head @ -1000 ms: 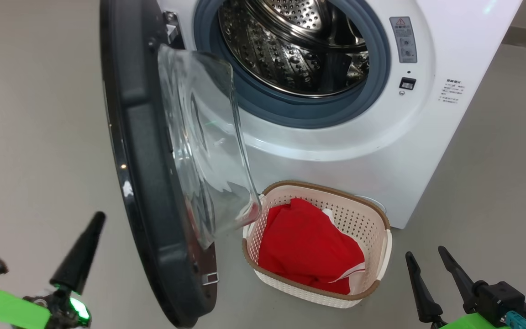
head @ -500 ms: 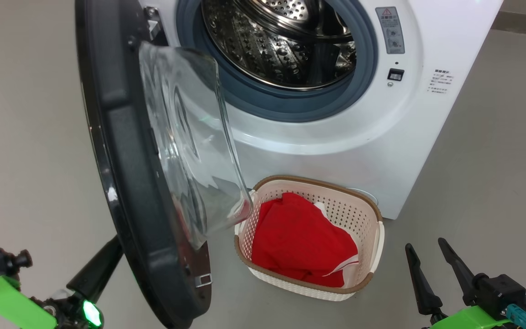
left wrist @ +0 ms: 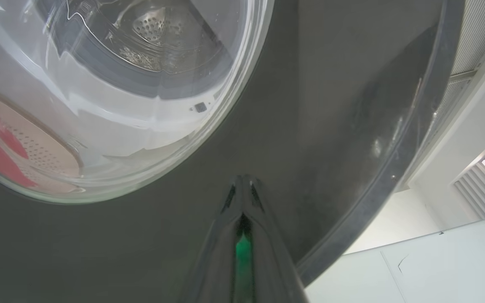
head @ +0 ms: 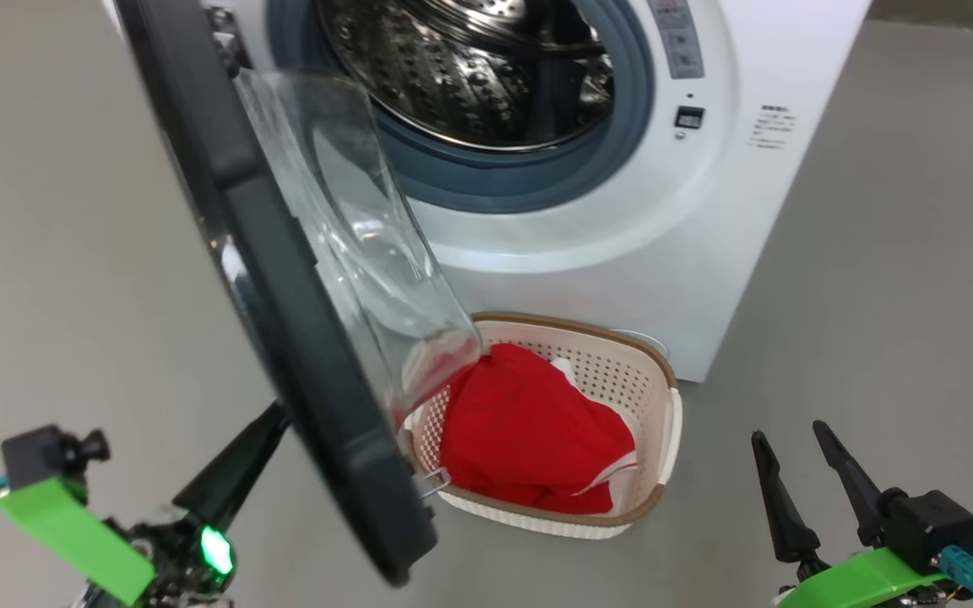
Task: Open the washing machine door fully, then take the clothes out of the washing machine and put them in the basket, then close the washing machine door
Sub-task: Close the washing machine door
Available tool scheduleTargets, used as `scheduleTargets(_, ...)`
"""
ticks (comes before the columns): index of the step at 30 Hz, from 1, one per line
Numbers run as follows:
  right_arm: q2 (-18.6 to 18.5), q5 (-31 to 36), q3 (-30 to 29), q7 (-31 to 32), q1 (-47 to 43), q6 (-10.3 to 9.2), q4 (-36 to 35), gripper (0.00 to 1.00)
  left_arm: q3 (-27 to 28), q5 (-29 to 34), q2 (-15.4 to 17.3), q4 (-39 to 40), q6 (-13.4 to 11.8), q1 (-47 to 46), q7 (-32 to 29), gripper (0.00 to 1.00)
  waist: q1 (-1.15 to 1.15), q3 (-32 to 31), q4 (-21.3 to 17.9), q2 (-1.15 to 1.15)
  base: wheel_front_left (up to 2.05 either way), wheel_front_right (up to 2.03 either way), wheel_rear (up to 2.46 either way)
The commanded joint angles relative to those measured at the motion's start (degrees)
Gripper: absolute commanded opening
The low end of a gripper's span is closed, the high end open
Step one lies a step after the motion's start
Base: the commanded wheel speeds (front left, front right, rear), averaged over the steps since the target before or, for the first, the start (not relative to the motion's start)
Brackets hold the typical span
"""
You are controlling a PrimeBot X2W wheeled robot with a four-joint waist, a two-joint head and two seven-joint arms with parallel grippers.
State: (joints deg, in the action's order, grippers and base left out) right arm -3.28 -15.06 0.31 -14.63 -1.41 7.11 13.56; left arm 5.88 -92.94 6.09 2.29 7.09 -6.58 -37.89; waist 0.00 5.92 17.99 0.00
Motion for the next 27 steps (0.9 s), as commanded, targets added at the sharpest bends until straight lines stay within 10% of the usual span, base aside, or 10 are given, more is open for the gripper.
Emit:
scheduleTargets(1, -0.5, -0.1, 1.0, -0.4, 2.2, 0.37, -1.5, 1.0, 1.1, 0.9, -0.1, 1.9, 0.4, -3.7, -0.6, 0.0, 0.0, 0.8, -1.2, 0.0, 0.0, 0.0, 0.0)
scheduleTargets(27, 0.2, 0.1, 0.9, -0.4, 7.4, 0.37, -2.6, 1.0, -9.3, 9.1, -0.4, -7.7, 0.4, -23.6, 19.4, 0.0, 0.0, 8.9, -13.9, 0.0, 0.0, 0.0, 0.0)
